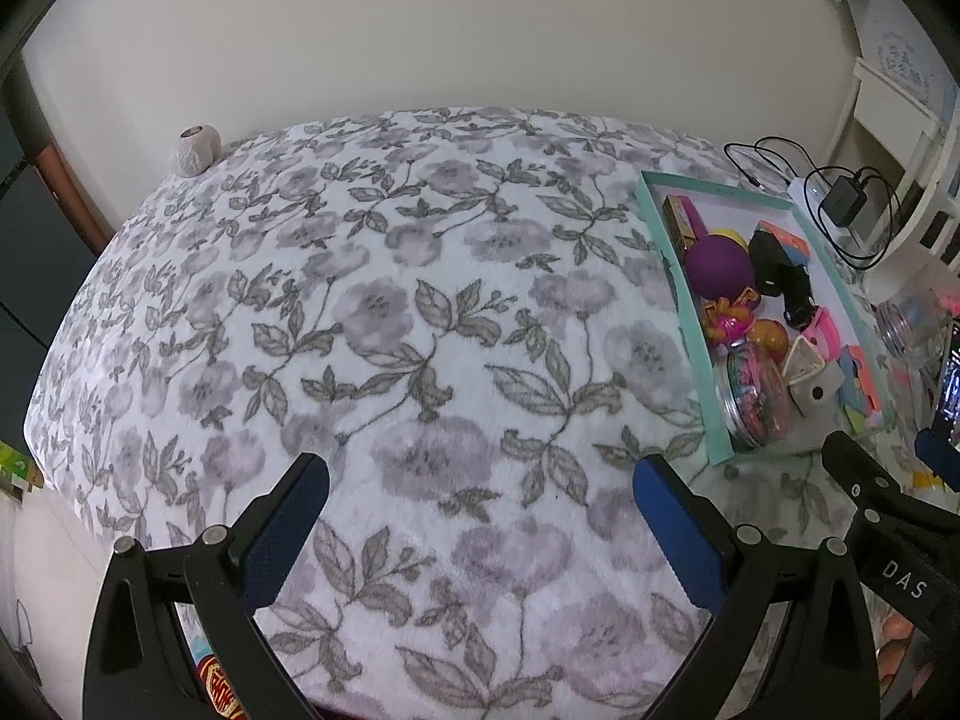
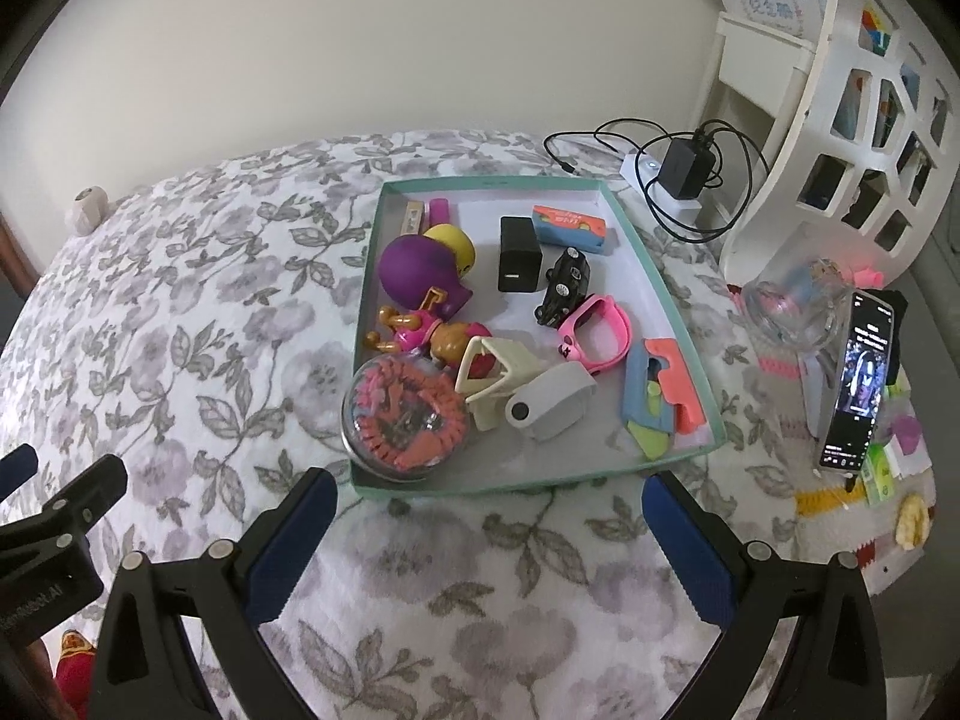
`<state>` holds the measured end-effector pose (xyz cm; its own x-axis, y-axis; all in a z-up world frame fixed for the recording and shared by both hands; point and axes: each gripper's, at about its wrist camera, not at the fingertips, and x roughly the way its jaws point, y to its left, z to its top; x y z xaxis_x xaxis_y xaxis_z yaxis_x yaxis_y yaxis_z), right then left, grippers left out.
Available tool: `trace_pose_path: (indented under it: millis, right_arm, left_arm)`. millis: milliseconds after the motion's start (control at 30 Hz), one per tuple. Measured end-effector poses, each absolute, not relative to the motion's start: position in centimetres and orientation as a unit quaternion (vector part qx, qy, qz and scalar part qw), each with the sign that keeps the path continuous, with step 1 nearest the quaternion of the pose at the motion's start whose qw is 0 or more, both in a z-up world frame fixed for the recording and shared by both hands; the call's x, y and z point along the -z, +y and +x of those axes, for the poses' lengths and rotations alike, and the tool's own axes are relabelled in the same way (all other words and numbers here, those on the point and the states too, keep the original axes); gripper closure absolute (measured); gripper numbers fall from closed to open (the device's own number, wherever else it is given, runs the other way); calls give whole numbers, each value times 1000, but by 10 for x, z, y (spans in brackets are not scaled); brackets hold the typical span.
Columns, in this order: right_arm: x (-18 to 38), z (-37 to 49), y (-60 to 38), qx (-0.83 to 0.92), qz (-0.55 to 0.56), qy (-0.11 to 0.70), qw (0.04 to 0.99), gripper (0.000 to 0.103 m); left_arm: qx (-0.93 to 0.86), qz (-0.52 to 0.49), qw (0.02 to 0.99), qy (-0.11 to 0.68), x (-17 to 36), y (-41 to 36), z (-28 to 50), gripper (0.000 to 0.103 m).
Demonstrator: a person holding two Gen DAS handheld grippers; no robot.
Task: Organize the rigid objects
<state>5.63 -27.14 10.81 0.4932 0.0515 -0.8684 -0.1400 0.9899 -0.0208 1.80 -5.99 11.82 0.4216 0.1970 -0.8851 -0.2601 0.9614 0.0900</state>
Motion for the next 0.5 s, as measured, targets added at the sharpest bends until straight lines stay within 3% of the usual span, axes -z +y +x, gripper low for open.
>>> trace_pose_path:
  millis: [500]
  right_arm:
    - [-111, 37, -274, -56, -41, 497, 865, 0]
  left_arm:
    - [-143, -34, 848, 510, -122, -53, 4, 2]
